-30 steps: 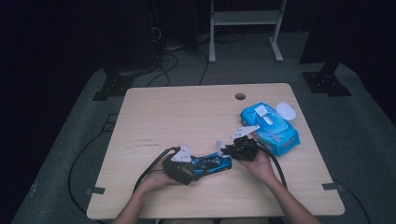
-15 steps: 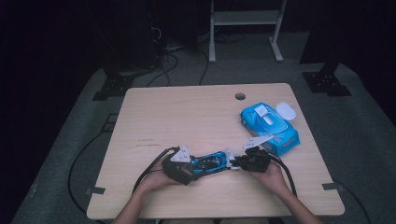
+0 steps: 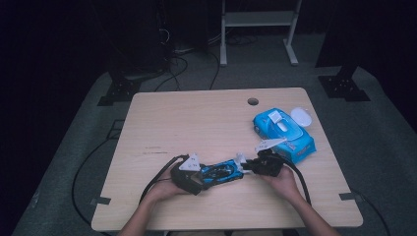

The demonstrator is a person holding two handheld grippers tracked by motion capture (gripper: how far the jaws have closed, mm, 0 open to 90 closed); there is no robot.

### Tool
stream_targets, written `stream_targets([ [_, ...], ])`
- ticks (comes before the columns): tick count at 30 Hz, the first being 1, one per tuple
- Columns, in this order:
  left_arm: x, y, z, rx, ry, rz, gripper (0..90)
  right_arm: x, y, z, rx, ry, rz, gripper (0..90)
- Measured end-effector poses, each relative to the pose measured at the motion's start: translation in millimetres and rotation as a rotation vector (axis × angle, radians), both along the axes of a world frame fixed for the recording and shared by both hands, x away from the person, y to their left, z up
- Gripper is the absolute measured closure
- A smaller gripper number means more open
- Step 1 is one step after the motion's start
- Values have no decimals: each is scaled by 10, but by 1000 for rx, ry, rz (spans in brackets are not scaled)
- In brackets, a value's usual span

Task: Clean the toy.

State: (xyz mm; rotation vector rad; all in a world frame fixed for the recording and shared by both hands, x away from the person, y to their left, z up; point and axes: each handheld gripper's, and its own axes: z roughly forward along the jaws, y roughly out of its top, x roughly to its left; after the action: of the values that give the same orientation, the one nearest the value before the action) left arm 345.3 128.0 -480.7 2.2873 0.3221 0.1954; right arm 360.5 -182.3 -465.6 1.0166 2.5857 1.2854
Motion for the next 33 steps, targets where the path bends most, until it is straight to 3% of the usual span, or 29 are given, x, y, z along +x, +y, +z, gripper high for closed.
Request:
stream_targets([
  [2,0,-3,-1,0,-1,1,242,-113,-34,-23,-2,26,16,815],
  [7,-3,2,-1,-1,-1,4,242,-155,47,28,-10,4,34,816],
  [10,0,-13,0,2,-7,1,242,-148,150,129,53,-2,59,816],
  [14,3,-13,1,4,-8,-2,242,-176,530,234,63,-31,144,816],
  [20,-1,-22,7,10,-3,2,242,-180,1051,203,33,-36,239,818],
  [23,6,-17,7,6,5,5,242,-113,1225,188,19,-27,261,819],
  [27,15,-17,4,3,8,3,242,-80,1222,218,4,-36,264,819],
  [30,18,-12,2,1,9,0,242,-109,1086,223,-22,-55,260,819],
  [33,23,-11,6,7,2,-4,242,-118,830,240,-36,-67,226,819],
])
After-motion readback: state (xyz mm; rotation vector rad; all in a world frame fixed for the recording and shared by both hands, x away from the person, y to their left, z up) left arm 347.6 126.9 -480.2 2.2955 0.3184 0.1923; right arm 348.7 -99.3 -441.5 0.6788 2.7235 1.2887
